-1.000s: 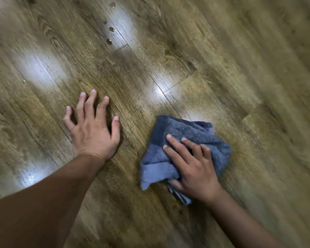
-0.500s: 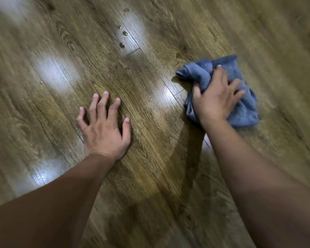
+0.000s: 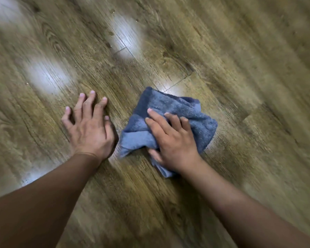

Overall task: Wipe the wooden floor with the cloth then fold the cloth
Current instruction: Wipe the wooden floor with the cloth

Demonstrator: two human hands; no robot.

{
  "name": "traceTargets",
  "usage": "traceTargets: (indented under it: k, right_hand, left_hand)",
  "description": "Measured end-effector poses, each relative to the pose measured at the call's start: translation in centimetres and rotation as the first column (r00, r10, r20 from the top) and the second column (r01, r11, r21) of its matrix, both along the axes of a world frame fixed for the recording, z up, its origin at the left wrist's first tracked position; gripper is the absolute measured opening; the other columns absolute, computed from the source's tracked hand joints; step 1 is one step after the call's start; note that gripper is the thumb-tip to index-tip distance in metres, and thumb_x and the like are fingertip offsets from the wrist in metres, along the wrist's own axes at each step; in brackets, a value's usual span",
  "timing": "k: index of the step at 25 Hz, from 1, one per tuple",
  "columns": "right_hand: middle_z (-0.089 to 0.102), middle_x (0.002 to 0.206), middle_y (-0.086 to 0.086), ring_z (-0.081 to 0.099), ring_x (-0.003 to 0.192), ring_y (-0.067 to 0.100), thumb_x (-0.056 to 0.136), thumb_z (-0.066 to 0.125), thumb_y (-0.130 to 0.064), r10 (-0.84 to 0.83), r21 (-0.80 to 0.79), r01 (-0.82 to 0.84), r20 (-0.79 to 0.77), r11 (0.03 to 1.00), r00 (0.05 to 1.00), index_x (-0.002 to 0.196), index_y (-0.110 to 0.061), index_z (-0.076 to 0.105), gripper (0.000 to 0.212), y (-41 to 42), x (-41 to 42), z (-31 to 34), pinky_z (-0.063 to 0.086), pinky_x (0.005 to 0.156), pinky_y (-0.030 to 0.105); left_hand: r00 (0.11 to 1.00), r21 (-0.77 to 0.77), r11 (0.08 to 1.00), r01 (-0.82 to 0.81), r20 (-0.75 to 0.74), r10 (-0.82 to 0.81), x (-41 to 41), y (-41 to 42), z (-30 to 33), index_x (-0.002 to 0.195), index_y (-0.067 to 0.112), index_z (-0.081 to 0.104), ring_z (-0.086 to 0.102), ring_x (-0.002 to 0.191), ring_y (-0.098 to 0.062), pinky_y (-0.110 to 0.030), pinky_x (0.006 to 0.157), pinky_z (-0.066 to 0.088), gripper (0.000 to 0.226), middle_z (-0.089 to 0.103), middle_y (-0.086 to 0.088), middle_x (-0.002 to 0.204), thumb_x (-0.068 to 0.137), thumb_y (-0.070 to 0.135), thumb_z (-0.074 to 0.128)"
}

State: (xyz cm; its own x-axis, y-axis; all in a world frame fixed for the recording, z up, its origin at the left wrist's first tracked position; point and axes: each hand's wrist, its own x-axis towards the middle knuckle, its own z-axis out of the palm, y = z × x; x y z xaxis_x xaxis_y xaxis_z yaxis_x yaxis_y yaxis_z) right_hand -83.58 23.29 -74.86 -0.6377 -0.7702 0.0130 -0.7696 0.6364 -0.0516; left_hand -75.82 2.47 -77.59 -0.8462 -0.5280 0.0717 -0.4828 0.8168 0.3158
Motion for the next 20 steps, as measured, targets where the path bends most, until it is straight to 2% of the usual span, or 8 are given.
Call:
traceTargets:
  k: [3,6,8,10,14,17,19,20]
  right_hand:
    - [0.047,0.150,0.004,0.053,0.113,0.036,0.059,0.071,-0.065,0.024,0.049,-0.026,0.034,0.998,0.999,0.135,-0.020,0.057,0.089,1.9,-1.9,0.7,0.034,0.090,0.045]
    - [0.015,0.165,0.002,0.026,0.140,0.044,0.055,0.059,-0.080,-0.158,0.152,0.144,0.081,0.978,0.984,0.150,-0.038,0.031,0.108,0.9,-3.2,0.8,0.027,0.097,0.058]
    - [0.005,0.167,0.000,0.013,0.145,0.048,0.053,0.047,-0.086,-0.252,0.188,0.231,0.094,0.955,0.963,0.153,-0.048,0.014,0.111,-0.2,-3.7,0.5,0.023,0.100,0.068]
    - [0.012,0.165,0.000,0.021,0.141,0.047,0.054,0.044,-0.086,-0.325,0.177,0.302,0.123,0.937,0.938,0.151,-0.051,0.013,0.108,-1.5,-4.2,0.3,0.020,0.101,0.069]
    - [0.031,0.155,0.003,0.033,0.129,0.041,0.061,0.054,-0.076,-0.379,0.121,0.367,0.092,0.922,0.921,0.149,-0.046,0.028,0.096,-3.7,-2.3,0.8,0.022,0.102,0.062]
    - [0.035,0.150,0.005,0.036,0.124,0.038,0.065,0.056,-0.072,-0.281,0.100,0.272,0.094,0.957,0.955,0.148,-0.044,0.031,0.092,-3.1,4.3,1.2,0.022,0.101,0.062]
    - [0.038,0.149,0.005,0.041,0.120,0.037,0.061,0.058,-0.071,-0.211,0.091,0.201,0.121,0.975,0.970,0.147,-0.042,0.036,0.093,-1.8,10.7,0.9,0.026,0.100,0.061]
    - [0.041,0.148,0.006,0.044,0.119,0.037,0.059,0.060,-0.070,-0.200,0.081,0.191,0.117,0.978,0.973,0.146,-0.041,0.040,0.094,-1.1,13.2,1.0,0.029,0.099,0.061]
  left_hand:
    - [1.000,0.002,1.000,0.001,0.004,-0.001,0.0,-0.2,-0.1,0.141,0.021,0.052,0.021,0.152,-0.024,-0.054,0.119,0.010,0.053,0.036,-0.004,0.161,0.091,0.033,0.039]
    - [1.000,-0.029,1.000,0.000,0.012,0.001,0.1,-0.1,-0.4,0.141,0.022,0.051,0.022,0.152,-0.024,-0.054,0.118,0.012,0.052,0.037,-0.004,0.160,0.092,0.034,0.038]
    - [1.000,-0.047,0.999,0.004,0.011,-0.004,0.1,-0.2,-0.6,0.141,0.022,0.050,0.022,0.152,-0.024,-0.056,0.118,0.014,0.052,0.037,-0.004,0.160,0.091,0.034,0.037]
    - [1.000,-0.057,0.998,0.011,0.023,-0.010,-0.2,-0.3,-0.7,0.141,0.023,0.049,0.022,0.152,-0.023,-0.057,0.118,0.016,0.053,0.036,-0.004,0.160,0.091,0.036,0.035]
    - [0.992,-0.049,0.999,0.013,0.123,-0.007,-0.2,-0.3,-0.5,0.147,0.024,0.043,0.016,0.154,-0.020,-0.055,0.119,0.013,0.054,0.028,-0.001,0.164,0.095,0.037,0.035]
    - [0.987,0.160,0.987,0.035,0.152,-0.059,-0.8,-1.6,0.7,0.152,0.024,0.038,0.011,0.155,-0.017,-0.047,0.122,0.007,0.053,0.022,0.002,0.167,0.101,0.035,0.044]
    - [0.987,0.292,0.954,0.069,0.117,-0.107,0.3,-4.6,1.8,0.147,0.024,0.045,0.027,0.150,-0.024,-0.045,0.119,0.015,0.049,0.037,-0.003,0.160,0.100,0.038,0.043]
    - [0.990,0.241,0.967,0.086,0.090,-0.110,1.6,-6.1,2.0,0.141,0.022,0.050,0.035,0.144,-0.028,-0.045,0.116,0.019,0.046,0.045,-0.007,0.152,0.099,0.040,0.042]
